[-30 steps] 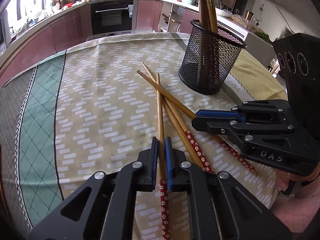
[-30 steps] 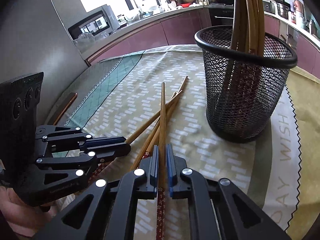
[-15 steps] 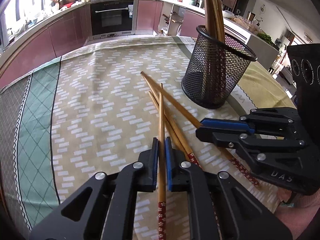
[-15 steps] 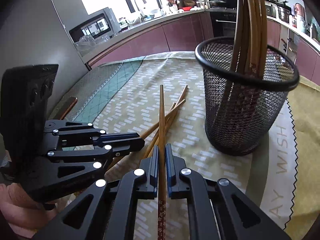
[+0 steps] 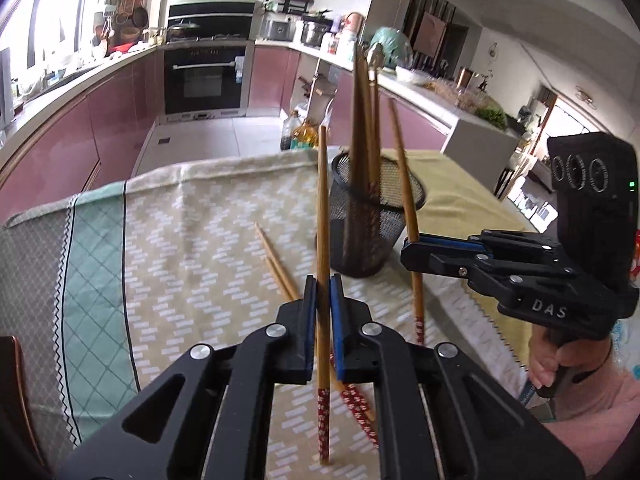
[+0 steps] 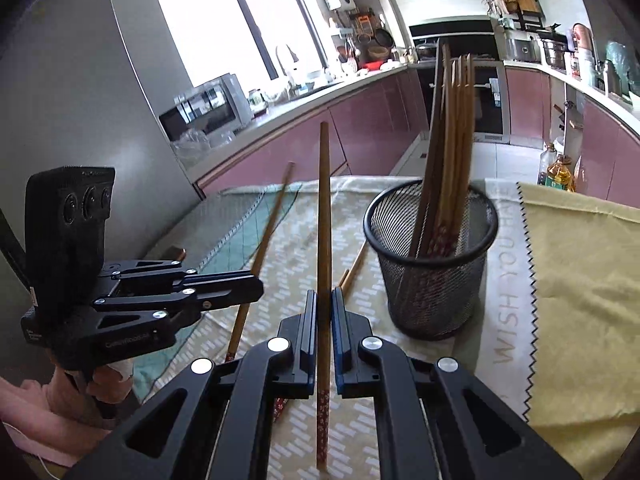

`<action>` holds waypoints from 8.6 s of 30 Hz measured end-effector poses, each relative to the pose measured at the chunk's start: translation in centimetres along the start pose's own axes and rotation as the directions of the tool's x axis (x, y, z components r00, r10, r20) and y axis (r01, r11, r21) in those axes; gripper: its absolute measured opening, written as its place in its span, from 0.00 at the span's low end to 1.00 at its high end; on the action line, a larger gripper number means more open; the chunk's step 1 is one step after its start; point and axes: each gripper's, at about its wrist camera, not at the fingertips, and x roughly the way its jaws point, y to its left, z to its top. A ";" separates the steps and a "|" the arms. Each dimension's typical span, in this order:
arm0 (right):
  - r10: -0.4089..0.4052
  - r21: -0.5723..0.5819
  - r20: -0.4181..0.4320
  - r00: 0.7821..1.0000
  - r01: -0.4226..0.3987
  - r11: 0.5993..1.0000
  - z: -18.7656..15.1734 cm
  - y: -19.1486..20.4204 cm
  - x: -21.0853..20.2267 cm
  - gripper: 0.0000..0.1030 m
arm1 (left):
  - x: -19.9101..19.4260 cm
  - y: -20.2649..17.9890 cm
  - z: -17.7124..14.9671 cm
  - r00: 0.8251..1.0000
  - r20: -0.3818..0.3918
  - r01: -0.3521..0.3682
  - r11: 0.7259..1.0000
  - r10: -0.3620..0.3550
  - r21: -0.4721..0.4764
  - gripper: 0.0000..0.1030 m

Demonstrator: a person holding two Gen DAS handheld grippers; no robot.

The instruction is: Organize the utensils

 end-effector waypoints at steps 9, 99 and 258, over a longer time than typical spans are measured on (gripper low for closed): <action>-0.006 0.004 0.114 0.993 0.006 1.000 2.4 -0.8 -3.5 0.06 | -4.6 -1.1 2.6 0.989 0.130 0.066 0.998 -0.068 0.022 0.07; 0.025 -0.071 -0.078 0.997 -0.031 0.997 -0.7 1.4 1.0 0.43 | 0.2 1.5 -1.7 0.994 0.020 -0.110 0.994 0.110 0.001 0.50; 0.060 0.017 0.010 0.998 -0.060 0.998 -1.7 2.2 -0.7 0.05 | -2.5 -2.6 -1.7 0.998 0.058 0.008 0.998 -0.004 -0.064 0.07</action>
